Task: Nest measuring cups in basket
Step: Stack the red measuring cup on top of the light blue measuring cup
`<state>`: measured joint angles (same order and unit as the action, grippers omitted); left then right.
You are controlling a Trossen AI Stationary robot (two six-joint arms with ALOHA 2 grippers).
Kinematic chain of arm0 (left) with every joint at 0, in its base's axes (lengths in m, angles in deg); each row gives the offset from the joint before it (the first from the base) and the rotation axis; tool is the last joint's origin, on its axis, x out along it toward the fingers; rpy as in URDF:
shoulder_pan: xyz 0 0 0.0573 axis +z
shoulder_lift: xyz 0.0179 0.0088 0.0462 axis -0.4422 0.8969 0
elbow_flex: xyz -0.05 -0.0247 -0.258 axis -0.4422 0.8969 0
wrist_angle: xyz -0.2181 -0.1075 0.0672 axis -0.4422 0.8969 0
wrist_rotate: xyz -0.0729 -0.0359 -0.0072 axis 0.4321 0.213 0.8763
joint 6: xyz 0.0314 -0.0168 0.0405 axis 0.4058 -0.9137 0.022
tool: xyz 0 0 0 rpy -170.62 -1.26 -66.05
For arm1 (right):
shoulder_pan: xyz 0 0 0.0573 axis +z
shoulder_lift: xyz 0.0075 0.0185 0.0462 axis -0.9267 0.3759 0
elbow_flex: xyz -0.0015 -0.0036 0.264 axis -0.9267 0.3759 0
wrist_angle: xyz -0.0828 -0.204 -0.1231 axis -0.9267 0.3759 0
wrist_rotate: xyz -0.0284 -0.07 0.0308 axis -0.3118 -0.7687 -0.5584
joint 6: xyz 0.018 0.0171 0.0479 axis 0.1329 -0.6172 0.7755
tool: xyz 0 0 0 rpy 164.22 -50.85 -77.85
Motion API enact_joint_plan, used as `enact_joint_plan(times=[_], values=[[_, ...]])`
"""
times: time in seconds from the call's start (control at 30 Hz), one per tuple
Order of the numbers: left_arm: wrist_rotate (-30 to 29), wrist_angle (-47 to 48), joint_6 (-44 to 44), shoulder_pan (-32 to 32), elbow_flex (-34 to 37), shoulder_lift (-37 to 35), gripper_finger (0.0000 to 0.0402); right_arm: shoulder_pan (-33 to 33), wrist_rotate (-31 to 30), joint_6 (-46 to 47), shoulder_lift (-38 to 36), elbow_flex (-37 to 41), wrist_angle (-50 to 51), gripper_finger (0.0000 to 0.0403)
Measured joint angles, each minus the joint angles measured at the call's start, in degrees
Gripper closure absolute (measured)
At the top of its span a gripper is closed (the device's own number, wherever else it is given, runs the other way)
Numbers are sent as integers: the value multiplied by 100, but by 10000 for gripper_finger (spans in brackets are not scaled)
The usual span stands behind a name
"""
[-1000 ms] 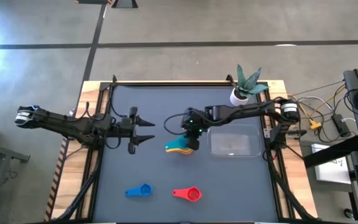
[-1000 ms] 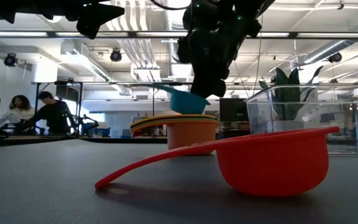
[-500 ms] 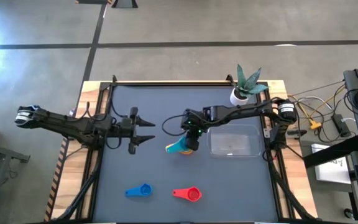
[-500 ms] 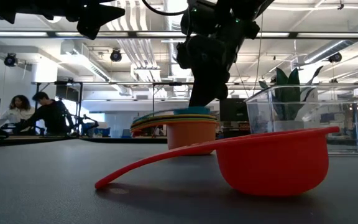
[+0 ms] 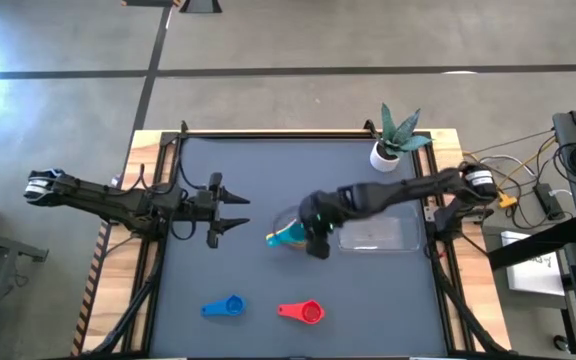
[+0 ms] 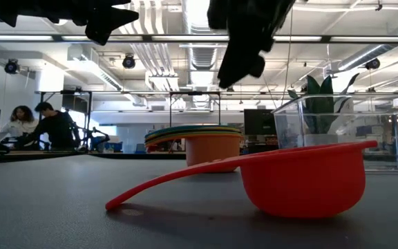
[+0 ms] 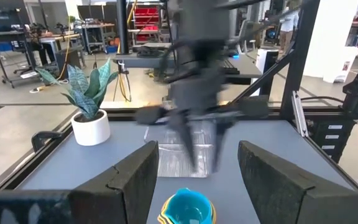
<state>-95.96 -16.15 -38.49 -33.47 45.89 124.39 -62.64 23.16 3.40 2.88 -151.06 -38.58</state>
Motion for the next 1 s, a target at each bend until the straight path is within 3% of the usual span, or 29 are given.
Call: enact_joint_plan(times=[0.13,0.43,0.8,1.0], values=[[0,4,-14,0,0,0,198,781,-523,390,-10,0,-160,289],[0,-30,-216,0,0,72,198,1782,-586,1190,522,0,-795,308],[0,-42,-176,0,-27,489,198,2008,-514,1612,1192,0,-816,305],[0,-29,-171,0,-118,583,198,2030,-149,1720,1286,0,-903,290]])
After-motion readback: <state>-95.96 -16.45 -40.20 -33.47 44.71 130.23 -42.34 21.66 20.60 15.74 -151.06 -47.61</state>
